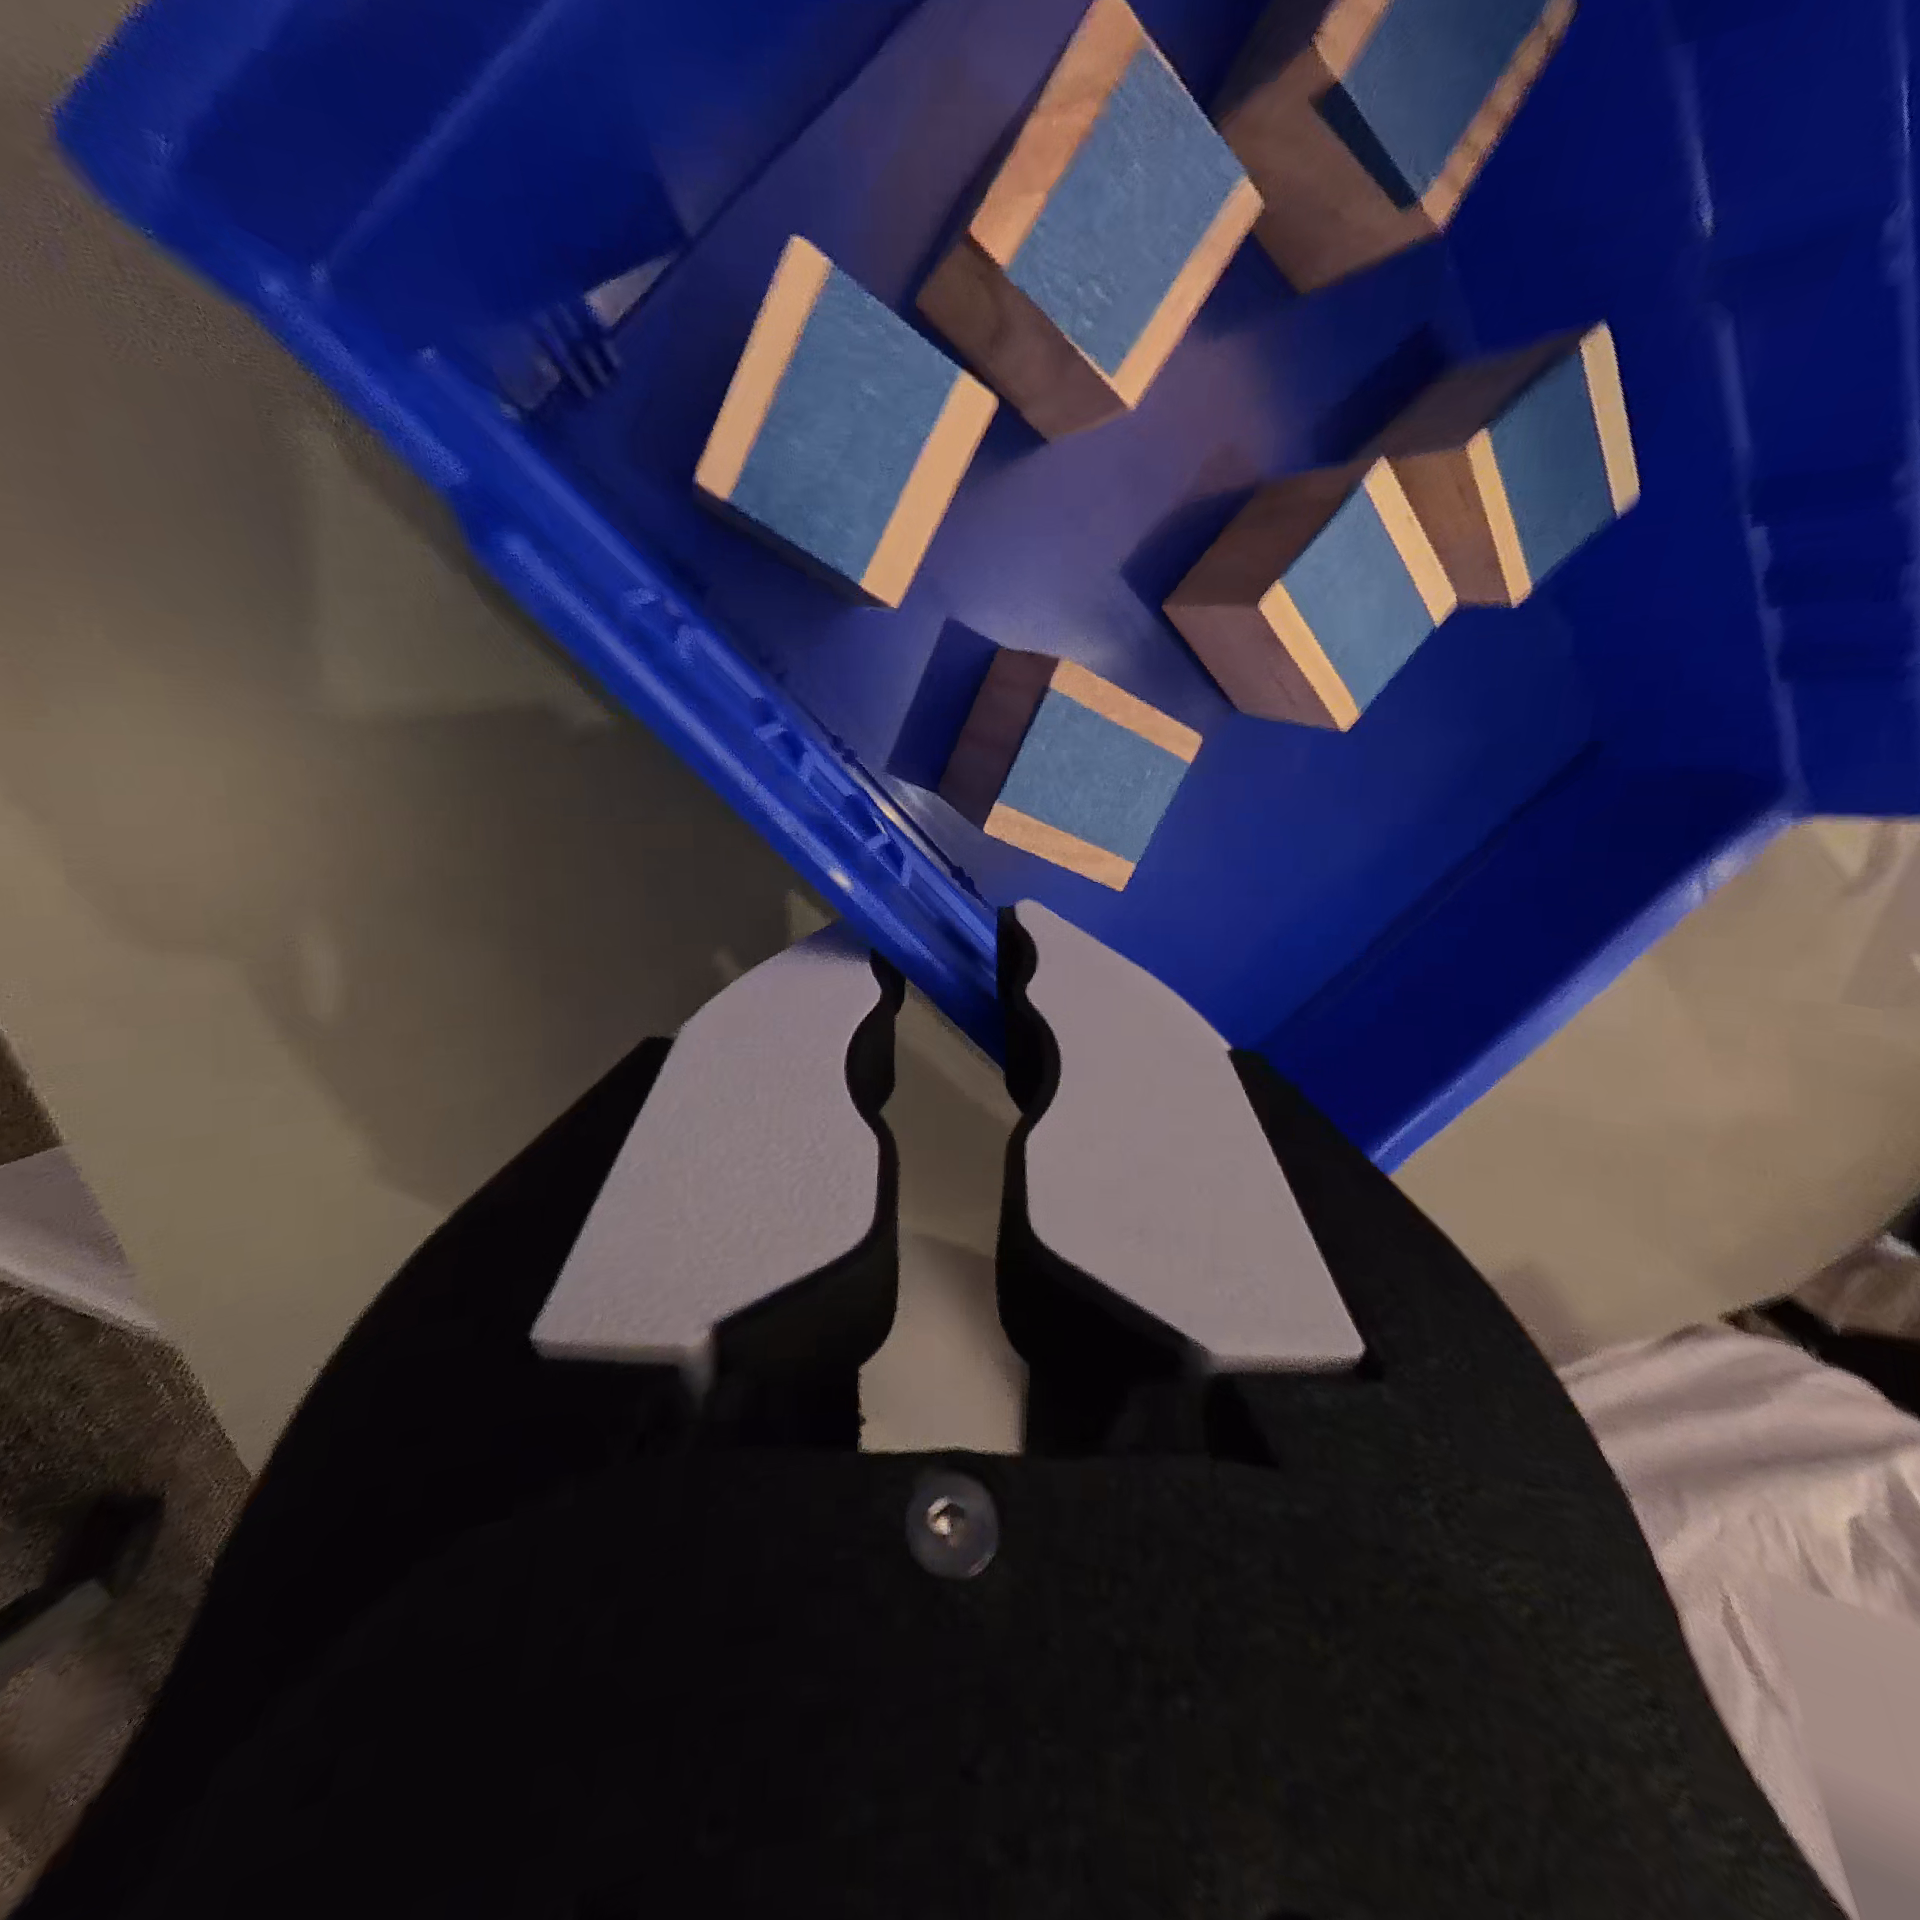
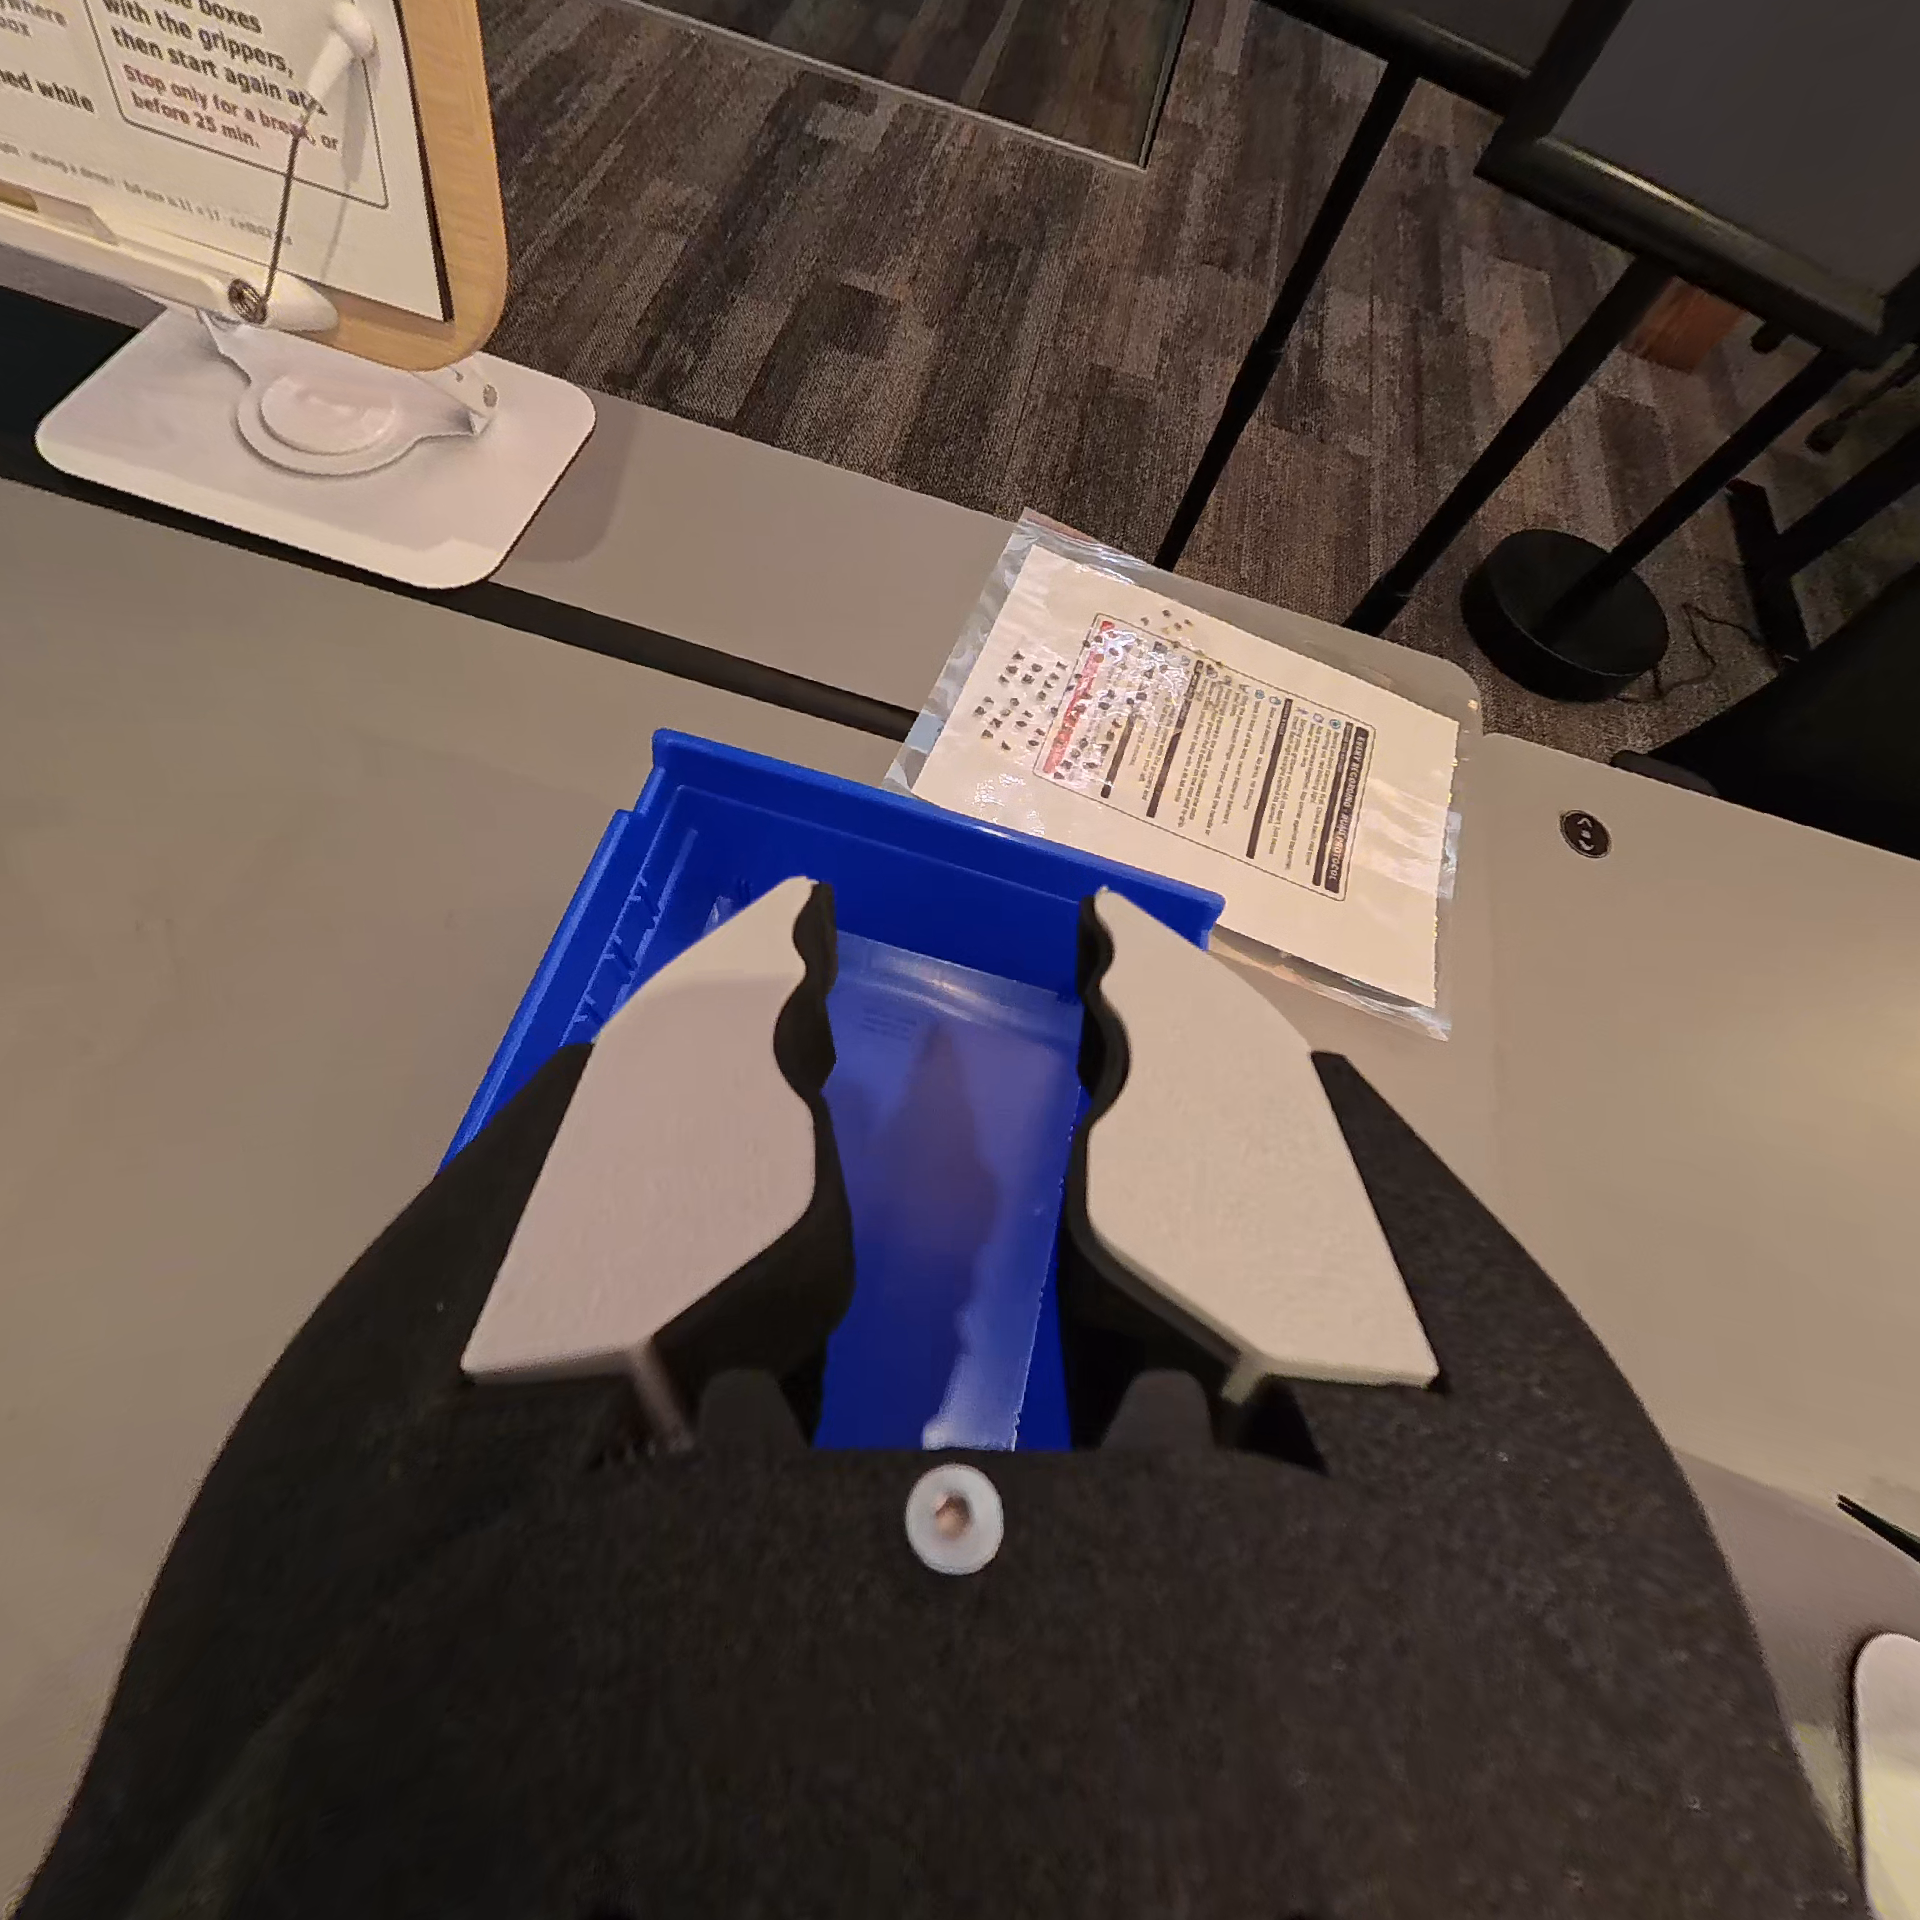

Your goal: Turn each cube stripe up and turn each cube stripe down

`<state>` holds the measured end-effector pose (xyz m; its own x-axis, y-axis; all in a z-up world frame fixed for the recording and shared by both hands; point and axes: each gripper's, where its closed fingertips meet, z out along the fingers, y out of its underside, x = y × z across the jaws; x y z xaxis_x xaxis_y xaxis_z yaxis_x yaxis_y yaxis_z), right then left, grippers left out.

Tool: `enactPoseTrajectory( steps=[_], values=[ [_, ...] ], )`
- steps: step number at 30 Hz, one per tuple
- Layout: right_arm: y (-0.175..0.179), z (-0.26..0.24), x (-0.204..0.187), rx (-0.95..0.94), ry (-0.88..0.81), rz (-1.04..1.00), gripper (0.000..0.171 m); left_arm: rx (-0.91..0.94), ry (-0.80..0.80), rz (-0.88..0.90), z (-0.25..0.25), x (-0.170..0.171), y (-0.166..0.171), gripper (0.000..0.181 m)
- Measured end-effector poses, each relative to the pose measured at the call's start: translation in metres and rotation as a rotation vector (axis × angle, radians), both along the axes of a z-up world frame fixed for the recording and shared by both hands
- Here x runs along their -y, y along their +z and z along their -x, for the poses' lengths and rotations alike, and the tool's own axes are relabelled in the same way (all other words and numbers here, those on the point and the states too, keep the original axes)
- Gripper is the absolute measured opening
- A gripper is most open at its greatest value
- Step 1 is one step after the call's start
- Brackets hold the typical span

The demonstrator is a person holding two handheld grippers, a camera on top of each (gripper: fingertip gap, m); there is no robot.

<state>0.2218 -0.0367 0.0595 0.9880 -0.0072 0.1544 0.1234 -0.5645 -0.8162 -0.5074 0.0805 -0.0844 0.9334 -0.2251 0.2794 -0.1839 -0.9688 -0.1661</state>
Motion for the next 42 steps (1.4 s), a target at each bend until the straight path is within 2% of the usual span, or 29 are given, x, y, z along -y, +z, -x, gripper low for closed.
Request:
enactPoseTrajectory(
  steps=[4, 6, 10, 15, 20, 25, 33, 40, 42],
  values=[
    [-0.002, 0.002, -0.001, 0.011, 0.001, 0.013, 0.044, -0.102, 0.118, -0.091, 0.016, -0.025, 0.004, 0.009],
    [-0.004, 0.004, -0.002, 0.021, 0.003, 0.027, 0.044, -0.121, 0.179, -0.096, 0.017, -0.025, 0.004, 0.008],
    [-0.008, 0.007, -0.004, 0.035, 0.008, 0.05, 0.045, -0.105, 0.258, -0.033, 0.006, -0.005, 0.006, 0.02],
    [-0.012, 0.01, -0.005, 0.042, 0.022, 0.071, 0.045, -0.194, 0.287, 0.066, 0.001, 0.016, -0.007, 0.023],
    [-0.013, 0.011, -0.005, 0.034, 0.03, 0.073, 0.045, -0.28, 0.245, 0.162, 0.002, 0.029, -0.027, 0.014],
    [-0.016, 0.016, -0.008, 0.041, 0.05, 0.091, 0.045, -0.21, 0.15, 0.121, 0.002, 0.023, -0.027, 0.01],
    [-0.021, 0.019, -0.01, 0.06, 0.059, 0.113, 0.045, -0.219, -0.046, 0.035, 0.025, 0.01, -0.027, 0.01],
    [-0.027, 0.018, -0.011, 0.07, 0.054, 0.141, 0.045, -0.215, -0.234, -0.024, 0.011, 0.003, -0.027, 0.009],
    [-0.029, 0.02, -0.011, 0.078, 0.061, 0.151, 0.045, -0.174, -0.233, -0.037, 0.007, -0.002, -0.027, 0.008]
  ],
)
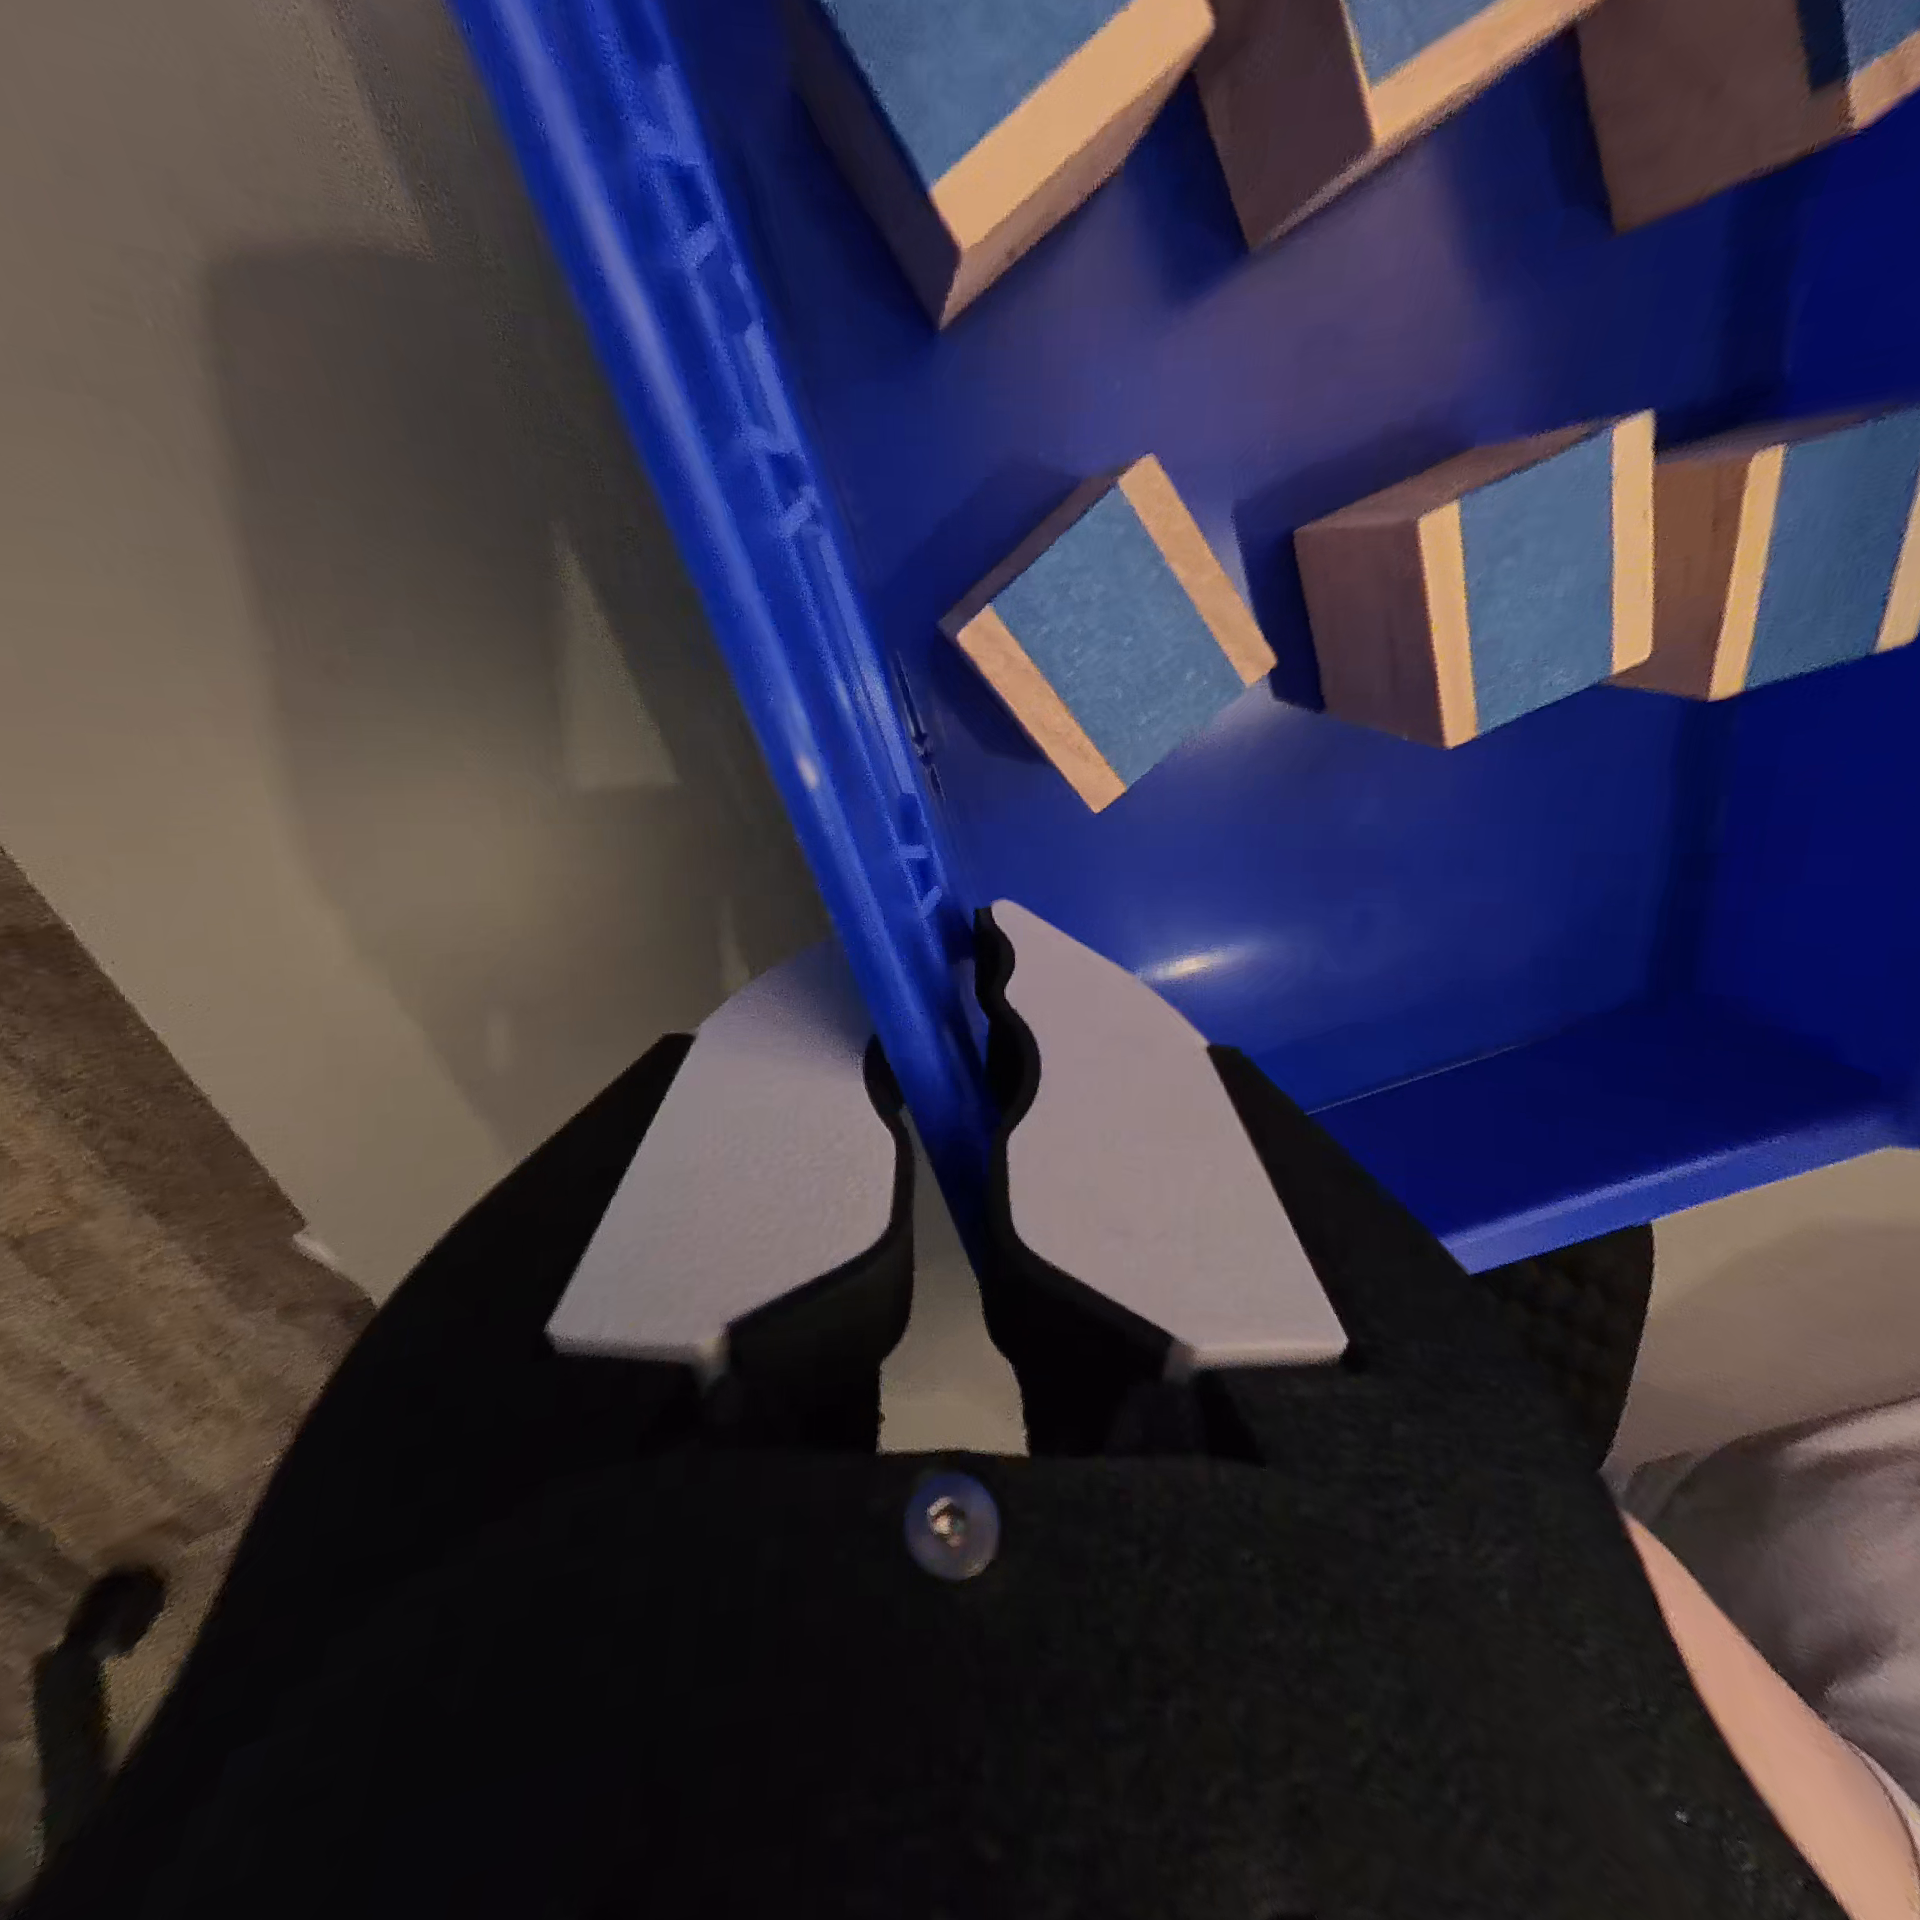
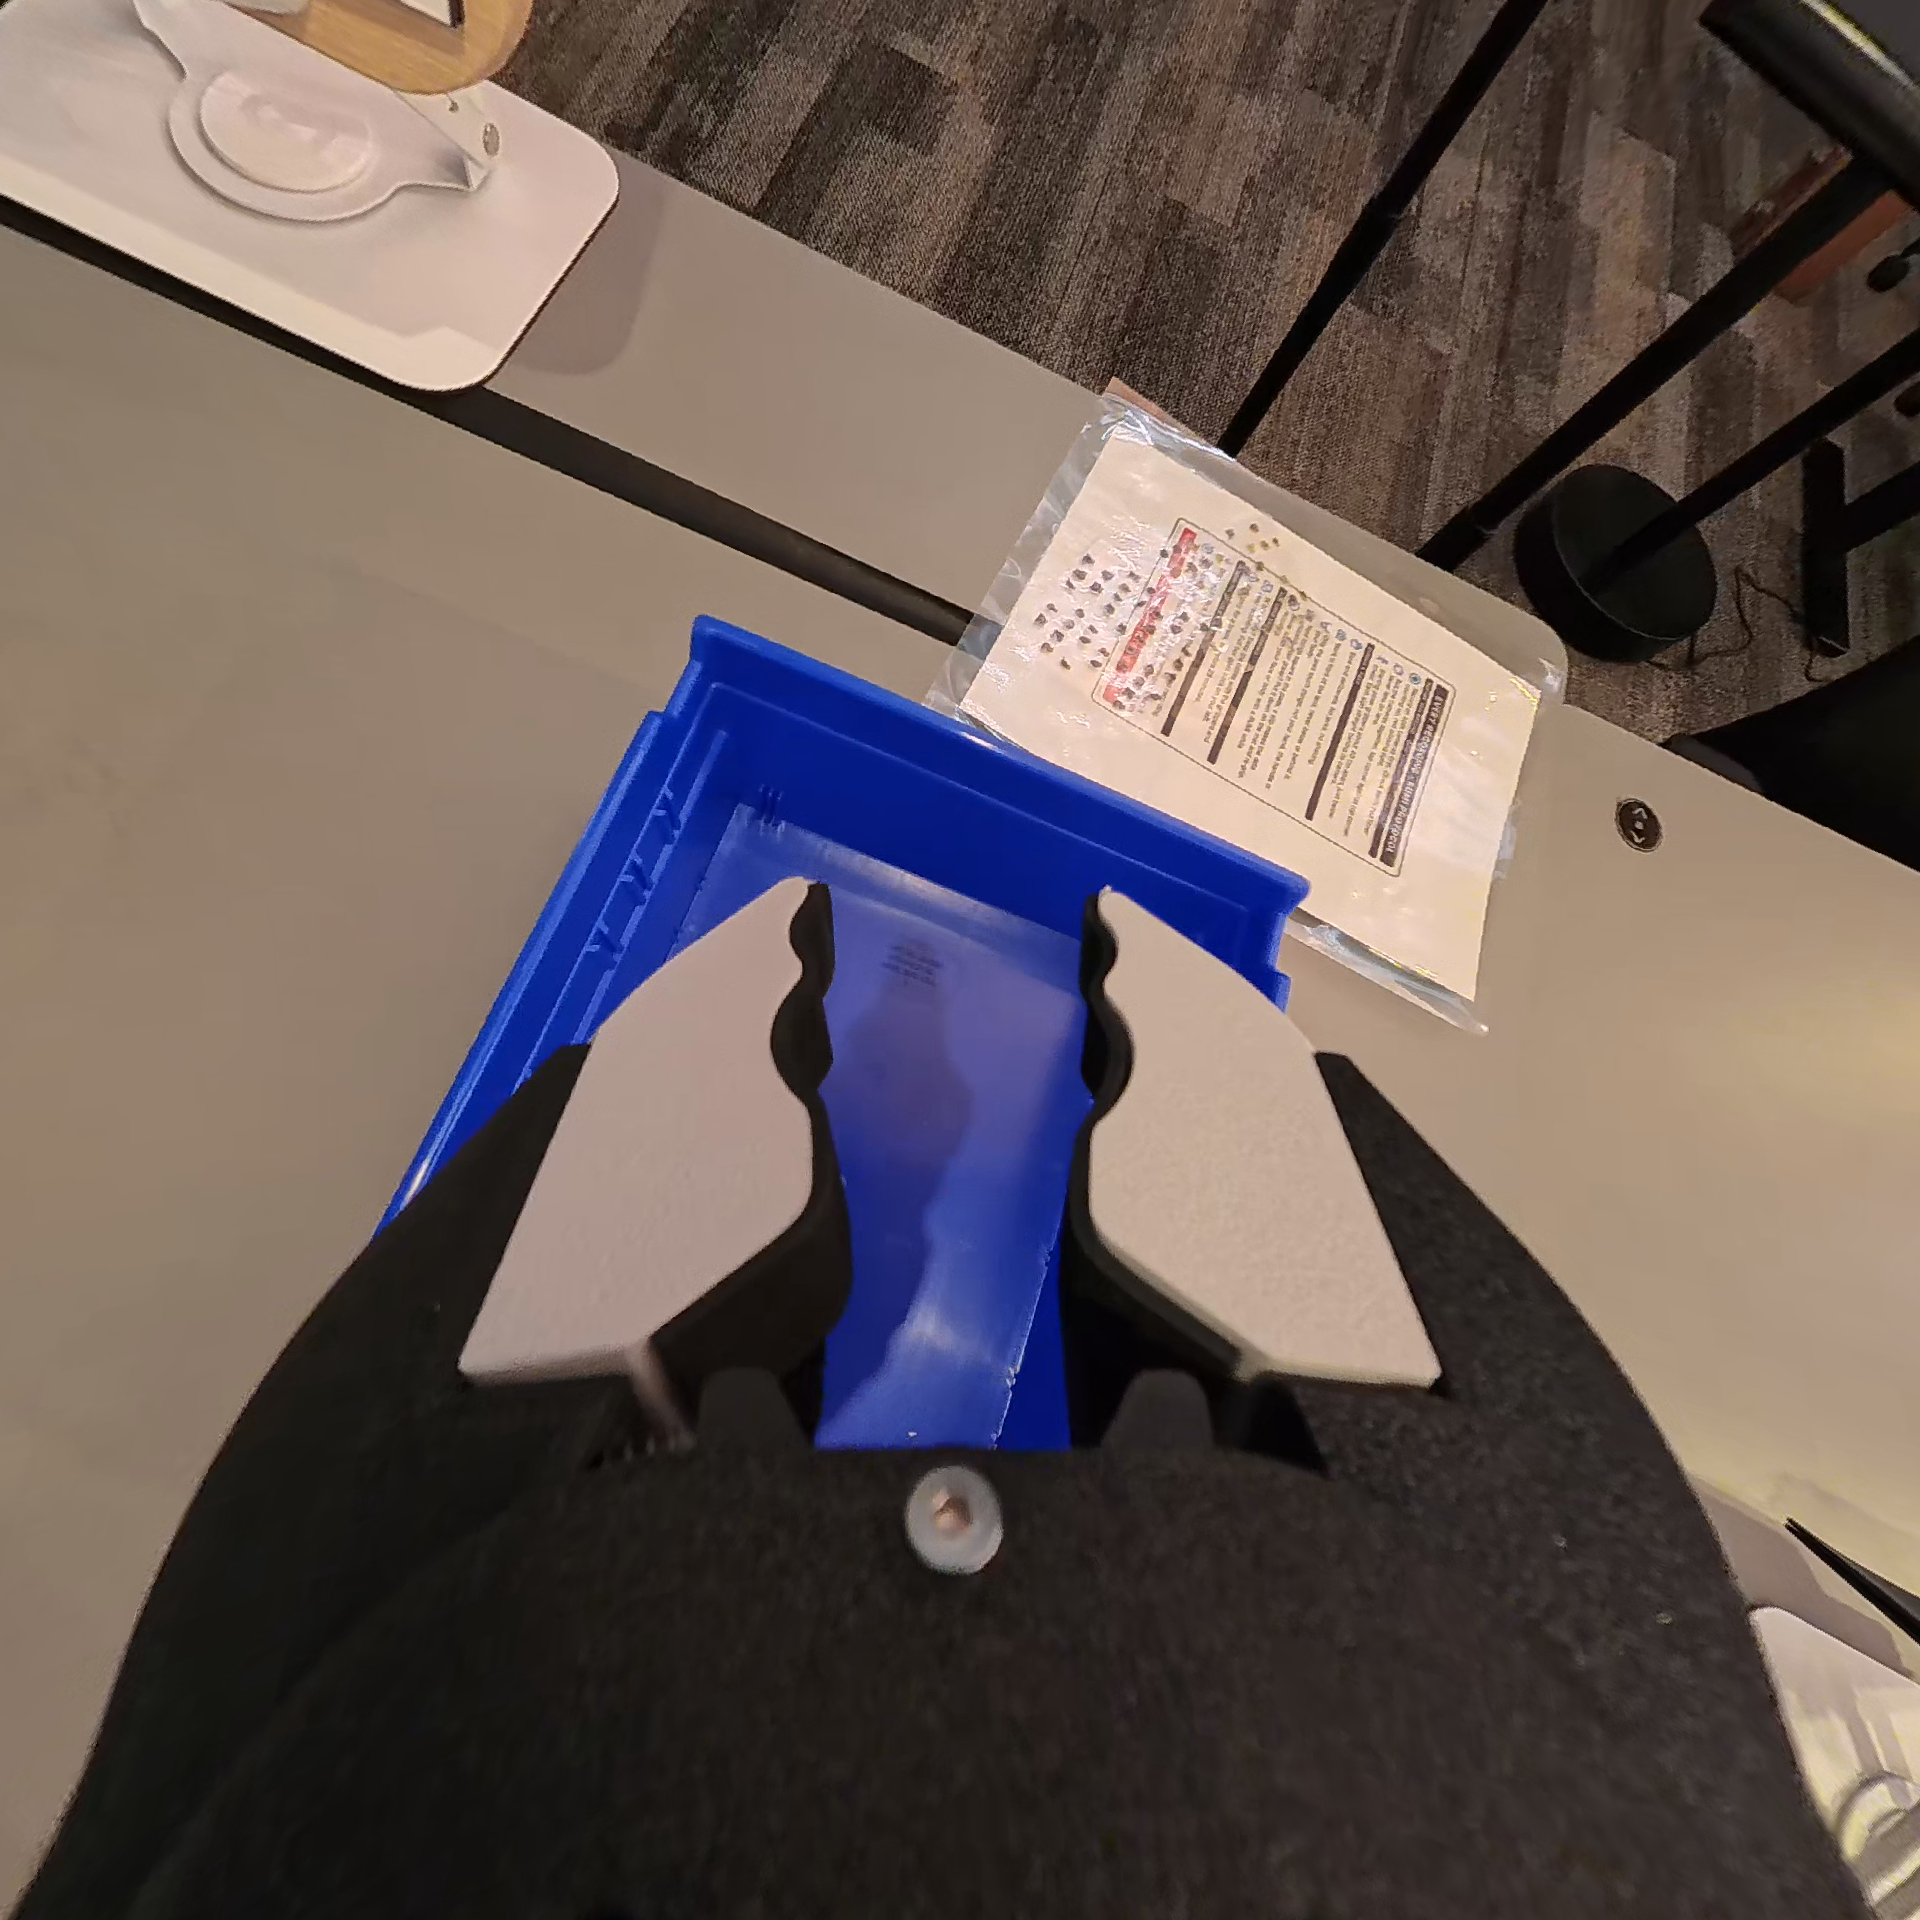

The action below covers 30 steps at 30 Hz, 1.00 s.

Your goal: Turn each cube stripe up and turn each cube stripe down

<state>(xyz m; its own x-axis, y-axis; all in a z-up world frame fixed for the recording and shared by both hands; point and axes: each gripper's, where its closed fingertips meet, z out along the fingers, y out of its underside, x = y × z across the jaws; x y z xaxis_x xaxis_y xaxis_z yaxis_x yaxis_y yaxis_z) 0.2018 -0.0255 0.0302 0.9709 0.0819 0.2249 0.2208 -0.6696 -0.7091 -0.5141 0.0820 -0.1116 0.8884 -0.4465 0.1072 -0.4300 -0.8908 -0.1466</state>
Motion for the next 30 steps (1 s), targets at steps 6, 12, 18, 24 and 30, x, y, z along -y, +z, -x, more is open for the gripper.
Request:
enactPoseTrajectory(
  steps=[6, 12, 18, 24, 30],
  values=[
    [-0.009, 0.006, -0.003, 0.031, 0.022, 0.04, 0.045, 0.08, 0.015, -0.005, 0.003, -0.002, 0.0, 0.007],
    [-0.01, 0.008, -0.007, 0.049, 0.024, 0.044, 0.045, 0.078, 0.027, -0.016, 0.007, -0.002, 0.0, 0.006],
    [-0.003, 0.011, -0.008, 0.053, 0.028, 0.011, 0.047, 0.206, 0.06, -0.133, 0.004, -0.007, 0.027, 0.011],
    [-0.003, 0.014, -0.007, 0.057, 0.035, 0.013, 0.048, 0.378, 0.019, -0.592, -0.001, 0.004, 0.145, 0.008],
    [-0.007, 0.016, -0.006, 0.054, 0.047, 0.03, 0.048, 0.536, -0.248, -1.115, -0.056, 0.035, 0.23, 0.016]
  ],
)
